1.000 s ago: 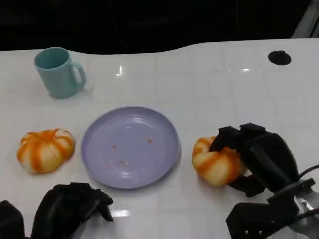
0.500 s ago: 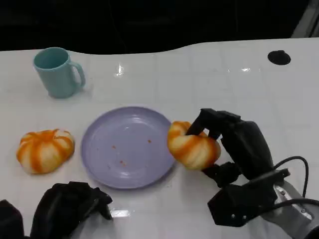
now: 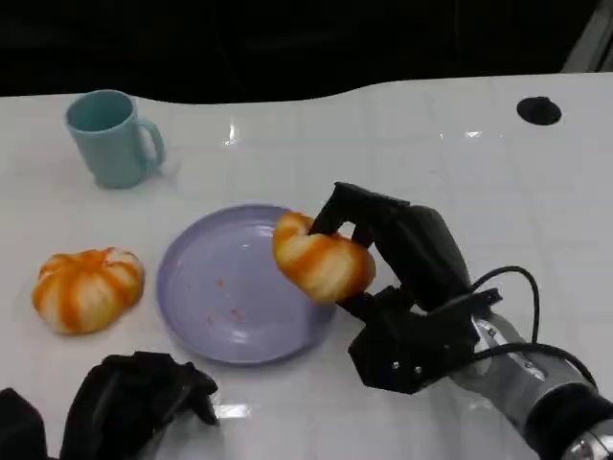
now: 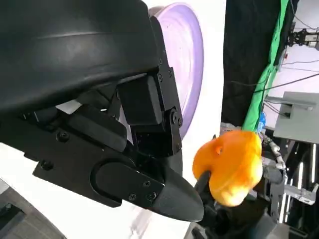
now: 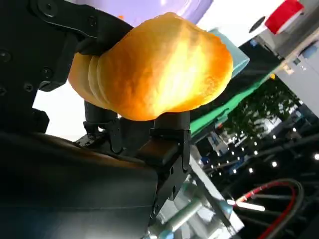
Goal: Grasp the bread from the table and place it into the plate.
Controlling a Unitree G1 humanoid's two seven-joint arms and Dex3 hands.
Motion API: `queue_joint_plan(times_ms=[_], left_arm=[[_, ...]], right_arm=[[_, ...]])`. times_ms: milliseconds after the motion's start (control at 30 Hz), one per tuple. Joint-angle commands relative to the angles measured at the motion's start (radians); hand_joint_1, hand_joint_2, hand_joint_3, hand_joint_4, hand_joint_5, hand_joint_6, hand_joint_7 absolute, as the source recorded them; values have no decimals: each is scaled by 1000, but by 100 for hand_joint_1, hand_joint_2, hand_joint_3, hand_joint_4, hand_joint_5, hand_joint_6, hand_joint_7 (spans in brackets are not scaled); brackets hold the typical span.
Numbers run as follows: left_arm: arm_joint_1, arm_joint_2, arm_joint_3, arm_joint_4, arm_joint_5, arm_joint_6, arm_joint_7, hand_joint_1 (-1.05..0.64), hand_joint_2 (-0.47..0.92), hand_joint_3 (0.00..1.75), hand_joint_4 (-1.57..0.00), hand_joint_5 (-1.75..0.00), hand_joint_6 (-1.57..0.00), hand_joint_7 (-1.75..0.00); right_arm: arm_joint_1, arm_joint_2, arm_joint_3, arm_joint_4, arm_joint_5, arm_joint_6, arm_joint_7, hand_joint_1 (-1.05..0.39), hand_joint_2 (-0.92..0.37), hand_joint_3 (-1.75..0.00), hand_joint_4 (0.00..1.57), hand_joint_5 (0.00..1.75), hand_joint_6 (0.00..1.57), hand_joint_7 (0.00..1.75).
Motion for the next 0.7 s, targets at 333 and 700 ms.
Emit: queue_joint_plan(times_ms=[333,700], left_arm=[[16,3,-13,2,11,17,13,-103,78,0,-77,-166,-157,-16],[8,-1,-15,11,16,16,18,-102,77,0,-76,-166,-157,-15]], right_arm=[[-86,37,-8,90,70,29,247,-16,-54,-84,36,76,57,33],[-98,9,47,57,17,46,346,-49,-92,-20,0,27,22,0]])
